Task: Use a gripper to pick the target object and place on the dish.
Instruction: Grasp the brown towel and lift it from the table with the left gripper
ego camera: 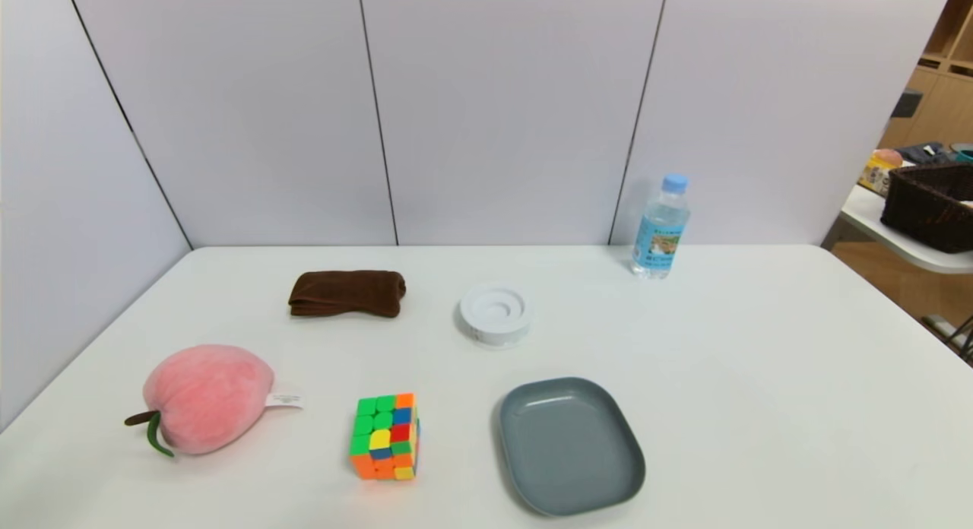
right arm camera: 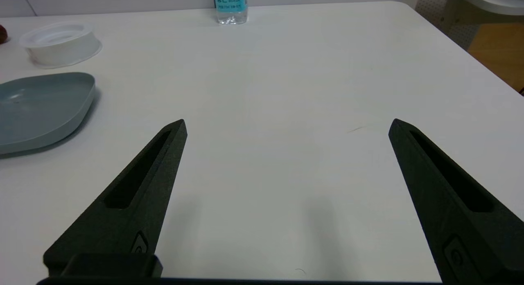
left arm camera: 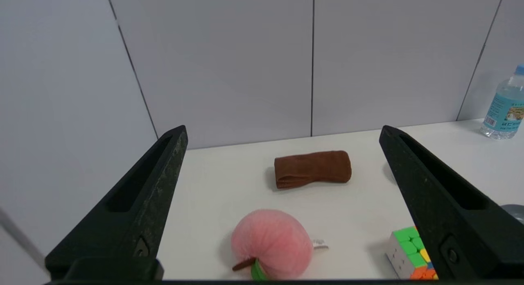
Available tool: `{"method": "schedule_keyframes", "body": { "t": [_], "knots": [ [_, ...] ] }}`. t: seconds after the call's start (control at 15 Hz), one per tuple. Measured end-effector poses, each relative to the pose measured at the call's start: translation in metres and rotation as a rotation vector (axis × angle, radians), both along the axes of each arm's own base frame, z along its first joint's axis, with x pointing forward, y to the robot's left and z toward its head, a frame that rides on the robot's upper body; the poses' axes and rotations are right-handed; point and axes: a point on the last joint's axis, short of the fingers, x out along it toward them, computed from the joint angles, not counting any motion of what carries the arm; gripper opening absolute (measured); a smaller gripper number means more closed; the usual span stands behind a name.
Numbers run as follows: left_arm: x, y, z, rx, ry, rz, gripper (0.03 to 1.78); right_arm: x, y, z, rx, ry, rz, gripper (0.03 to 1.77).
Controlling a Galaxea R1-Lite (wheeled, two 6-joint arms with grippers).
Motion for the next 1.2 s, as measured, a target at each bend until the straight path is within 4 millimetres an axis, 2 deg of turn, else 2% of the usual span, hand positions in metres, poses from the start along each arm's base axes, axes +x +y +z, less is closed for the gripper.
{"method": "schedule_keyframes", "body": {
  "t": [0.13,0.27,0.4,0.53,0.67,0.8,1.2],
  "knots": [
    [0.038,-0.005,0.042,0.059,0.014,-0.037,1.69,0.0,0.0,0.0,0.0,0.0,0.0,1.71],
    [0.081,-0.013,0.073,0.12,0.032,-0.082,1.69,0.0,0.0,0.0,0.0,0.0,0.0,1.71],
    [0.126,-0.024,0.091,0.201,0.06,-0.146,1.69,0.0,0.0,0.0,0.0,0.0,0.0,1.71],
    [0.172,-0.035,0.098,0.303,0.116,-0.226,1.69,0.0,0.0,0.0,0.0,0.0,0.0,1.71],
    [0.215,-0.045,0.093,0.416,0.212,-0.312,1.69,0.0,0.0,0.0,0.0,0.0,0.0,1.71],
    [0.249,-0.053,0.079,0.541,0.344,-0.381,1.69,0.0,0.0,0.0,0.0,0.0,0.0,1.71],
    [0.318,-0.059,0.017,0.814,0.68,-0.472,1.69,0.0,0.0,0.0,0.0,0.0,0.0,1.71]
  ]
}}
